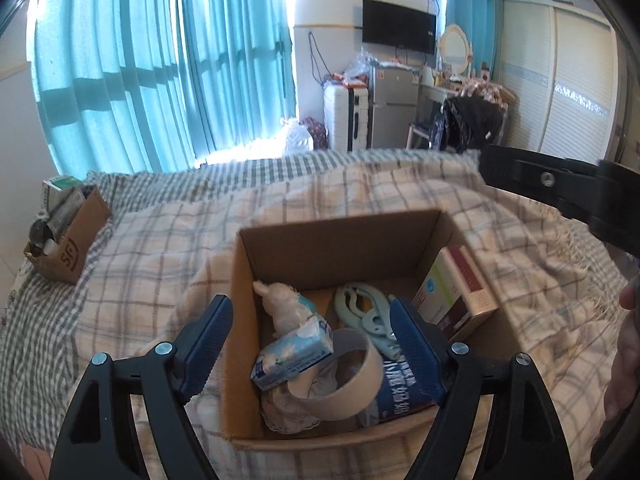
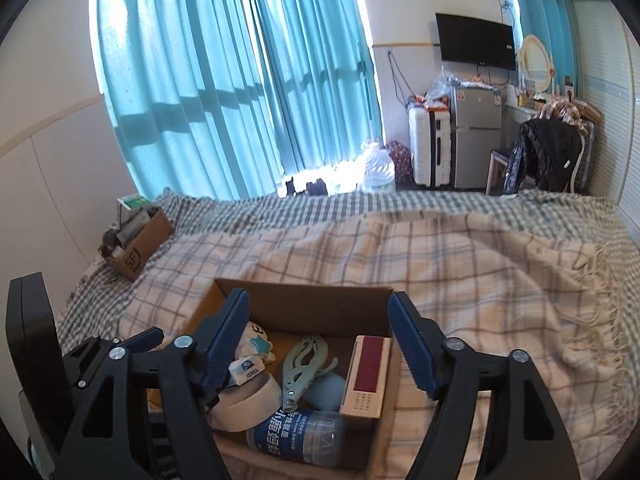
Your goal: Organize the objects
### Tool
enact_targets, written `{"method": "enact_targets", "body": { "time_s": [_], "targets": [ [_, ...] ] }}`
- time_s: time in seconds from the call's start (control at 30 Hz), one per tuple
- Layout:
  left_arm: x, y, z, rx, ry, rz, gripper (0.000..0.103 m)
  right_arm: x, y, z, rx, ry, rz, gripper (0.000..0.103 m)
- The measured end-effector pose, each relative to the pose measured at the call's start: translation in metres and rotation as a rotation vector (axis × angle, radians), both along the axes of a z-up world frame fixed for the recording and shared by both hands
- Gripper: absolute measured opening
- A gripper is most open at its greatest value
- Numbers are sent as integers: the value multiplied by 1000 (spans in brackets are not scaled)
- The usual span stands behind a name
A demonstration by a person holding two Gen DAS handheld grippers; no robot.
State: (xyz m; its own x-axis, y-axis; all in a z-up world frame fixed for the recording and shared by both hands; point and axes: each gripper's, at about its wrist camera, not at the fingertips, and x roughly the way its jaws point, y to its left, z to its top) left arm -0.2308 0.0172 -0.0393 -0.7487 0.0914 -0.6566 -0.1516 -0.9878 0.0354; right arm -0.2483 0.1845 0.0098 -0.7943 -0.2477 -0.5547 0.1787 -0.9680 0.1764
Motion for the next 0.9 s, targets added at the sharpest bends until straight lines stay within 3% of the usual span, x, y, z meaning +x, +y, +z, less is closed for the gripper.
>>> {"method": "enact_targets", "body": {
  "time_s": [0.07,0.3,0.43,0.53,0.73,0.9],
  "targets": [
    [17,1,25,18,65,6,102,18,9,24,0,37,-10,78],
    [81,12,107,6,264,3,103,94,36,102,58,165,-46,92],
    [113,17,142,37,324,-20,103,138,57,135,49,217,-72,103],
    [137,18,163,81,354,-24,103,172,68,153,56,268,-87,103],
    [172,28,171,93,383,-29,103,220,83,161,88,324,-96,103],
    [198,29,149,92,422,11,103,241,82,135,175,328,-98,103]
  ]
}}
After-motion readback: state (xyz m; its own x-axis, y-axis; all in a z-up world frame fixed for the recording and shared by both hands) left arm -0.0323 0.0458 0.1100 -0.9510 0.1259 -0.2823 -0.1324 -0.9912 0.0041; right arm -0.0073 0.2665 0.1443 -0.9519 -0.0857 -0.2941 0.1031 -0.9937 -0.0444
